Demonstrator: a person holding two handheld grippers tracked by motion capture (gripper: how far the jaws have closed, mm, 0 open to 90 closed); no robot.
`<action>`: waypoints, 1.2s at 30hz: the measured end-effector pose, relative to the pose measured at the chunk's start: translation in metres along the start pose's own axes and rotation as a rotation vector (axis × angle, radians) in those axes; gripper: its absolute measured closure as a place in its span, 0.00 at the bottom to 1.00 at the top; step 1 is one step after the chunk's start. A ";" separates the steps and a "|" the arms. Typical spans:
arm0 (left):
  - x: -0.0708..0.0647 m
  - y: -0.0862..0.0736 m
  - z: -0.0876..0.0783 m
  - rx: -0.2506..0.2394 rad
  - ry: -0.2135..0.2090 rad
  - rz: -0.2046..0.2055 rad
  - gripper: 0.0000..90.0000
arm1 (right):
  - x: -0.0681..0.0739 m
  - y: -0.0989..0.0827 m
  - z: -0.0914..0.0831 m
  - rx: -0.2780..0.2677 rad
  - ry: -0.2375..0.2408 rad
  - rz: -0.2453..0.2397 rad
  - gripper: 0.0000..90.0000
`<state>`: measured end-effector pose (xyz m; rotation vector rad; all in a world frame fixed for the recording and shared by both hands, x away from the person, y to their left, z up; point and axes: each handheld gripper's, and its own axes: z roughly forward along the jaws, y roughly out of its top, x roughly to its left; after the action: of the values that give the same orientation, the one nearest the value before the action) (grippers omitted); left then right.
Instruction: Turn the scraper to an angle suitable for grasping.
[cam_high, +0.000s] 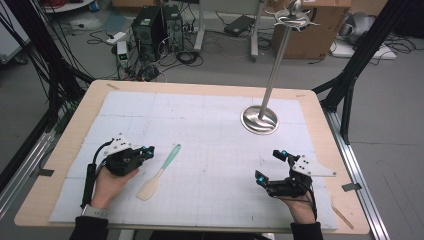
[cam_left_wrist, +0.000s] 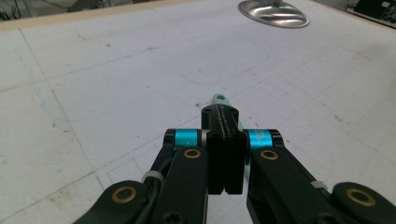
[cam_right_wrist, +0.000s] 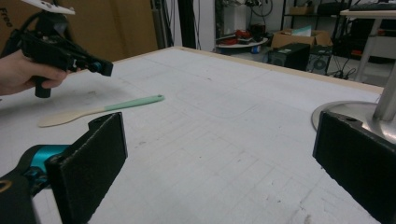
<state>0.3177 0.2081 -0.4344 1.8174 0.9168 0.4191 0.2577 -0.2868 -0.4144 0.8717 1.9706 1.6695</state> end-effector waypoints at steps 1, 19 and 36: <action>0.002 -0.002 0.004 0.016 -0.002 -0.010 1.00 | 0.000 0.000 0.000 0.000 0.001 0.002 0.02; -0.011 -0.001 0.038 0.214 -0.003 0.053 1.00 | 0.000 0.000 0.000 -0.006 0.009 0.001 0.02; -0.032 0.008 0.049 0.287 -0.079 0.077 1.00 | 0.001 0.000 0.002 0.006 0.020 -0.004 0.02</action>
<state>0.3323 0.1514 -0.4443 2.1198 0.8890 0.2706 0.2584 -0.2850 -0.4149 0.8567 1.9902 1.6768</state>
